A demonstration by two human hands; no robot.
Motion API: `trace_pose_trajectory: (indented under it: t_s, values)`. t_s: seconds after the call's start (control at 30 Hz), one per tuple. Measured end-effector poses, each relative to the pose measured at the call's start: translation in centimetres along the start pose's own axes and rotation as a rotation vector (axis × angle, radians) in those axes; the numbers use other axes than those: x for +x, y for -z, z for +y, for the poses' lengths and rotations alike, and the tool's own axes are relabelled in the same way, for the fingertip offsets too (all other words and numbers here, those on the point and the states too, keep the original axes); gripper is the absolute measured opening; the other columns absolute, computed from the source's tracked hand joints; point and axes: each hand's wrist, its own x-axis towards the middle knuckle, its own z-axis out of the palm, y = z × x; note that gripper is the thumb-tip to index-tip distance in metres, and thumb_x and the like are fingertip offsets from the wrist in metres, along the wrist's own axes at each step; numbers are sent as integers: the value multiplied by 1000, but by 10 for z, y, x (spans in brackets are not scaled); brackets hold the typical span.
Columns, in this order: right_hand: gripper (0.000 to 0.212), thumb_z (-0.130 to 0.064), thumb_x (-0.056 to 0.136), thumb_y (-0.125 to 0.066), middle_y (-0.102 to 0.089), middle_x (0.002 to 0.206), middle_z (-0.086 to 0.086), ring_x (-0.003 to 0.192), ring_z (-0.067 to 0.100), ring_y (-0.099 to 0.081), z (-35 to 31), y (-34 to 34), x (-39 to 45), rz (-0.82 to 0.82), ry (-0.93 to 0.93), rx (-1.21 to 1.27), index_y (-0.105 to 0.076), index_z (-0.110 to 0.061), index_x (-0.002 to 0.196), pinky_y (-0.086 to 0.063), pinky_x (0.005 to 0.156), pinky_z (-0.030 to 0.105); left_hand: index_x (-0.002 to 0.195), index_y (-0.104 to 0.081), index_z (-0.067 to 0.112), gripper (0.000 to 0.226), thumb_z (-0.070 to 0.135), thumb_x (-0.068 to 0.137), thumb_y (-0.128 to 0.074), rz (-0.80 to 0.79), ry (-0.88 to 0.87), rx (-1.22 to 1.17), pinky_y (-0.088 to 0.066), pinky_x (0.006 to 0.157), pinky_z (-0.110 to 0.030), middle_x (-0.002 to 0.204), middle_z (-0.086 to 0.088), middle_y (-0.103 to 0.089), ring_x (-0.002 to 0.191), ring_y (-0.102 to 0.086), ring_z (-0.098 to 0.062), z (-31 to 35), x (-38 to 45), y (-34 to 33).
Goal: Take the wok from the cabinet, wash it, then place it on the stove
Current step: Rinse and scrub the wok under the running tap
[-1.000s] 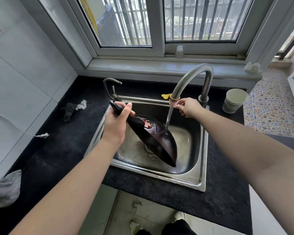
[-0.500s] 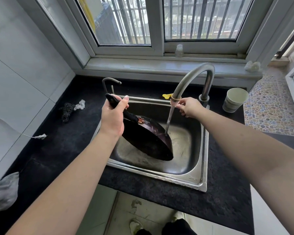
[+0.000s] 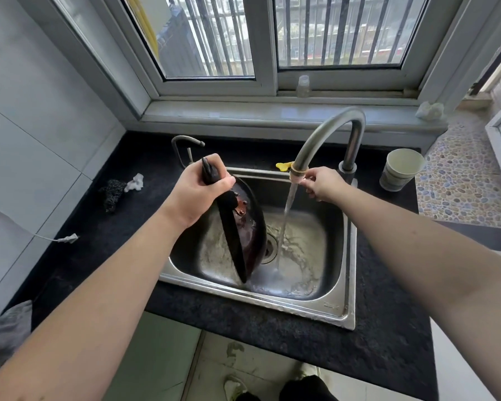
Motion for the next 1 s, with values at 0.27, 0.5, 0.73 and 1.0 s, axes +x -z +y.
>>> trace_pose_trajectory:
  t_s: [0.27, 0.5, 0.73, 1.0]
  values:
    - [22, -24, 98, -56, -60, 71, 3, 56, 13, -56, -1, 0, -3, 5, -10, 23, -65, -14, 115, -43, 45, 19, 54, -55, 20, 30, -7, 68, -56, -83, -15, -26, -47, 88, -24, 55, 5, -52, 64, -48, -20, 10, 18, -2]
    - [24, -26, 97, -57, -61, 79, 7, 56, 14, -57, -2, 0, -1, -3, -11, 25, -65, -14, 116, -42, 43, 16, 54, -53, 21, 29, -5, 66, -58, -354, -75, 33, -49, 95, -38, 56, 7, -52, 62, -47, -19, 18, 16, -12]
    - [22, -24, 98, -56, -62, 78, 6, 59, 16, -59, -2, 1, -2, -15, -5, 19, -66, -13, 113, -42, 46, 17, 54, -53, 20, 32, -10, 64, -57, -440, -134, 68, -48, 89, -34, 54, 4, -51, 59, -49, -16, 42, 24, 0]
    - [21, -21, 98, -56, -61, 77, 8, 56, 17, -56, -3, 2, -4, -10, -5, 13, -66, -11, 113, -43, 42, 14, 51, -49, 9, 22, 1, 68, -61, -510, -74, 69, -46, 76, -44, 45, -11, -44, 50, -43, -24, 57, 45, -3]
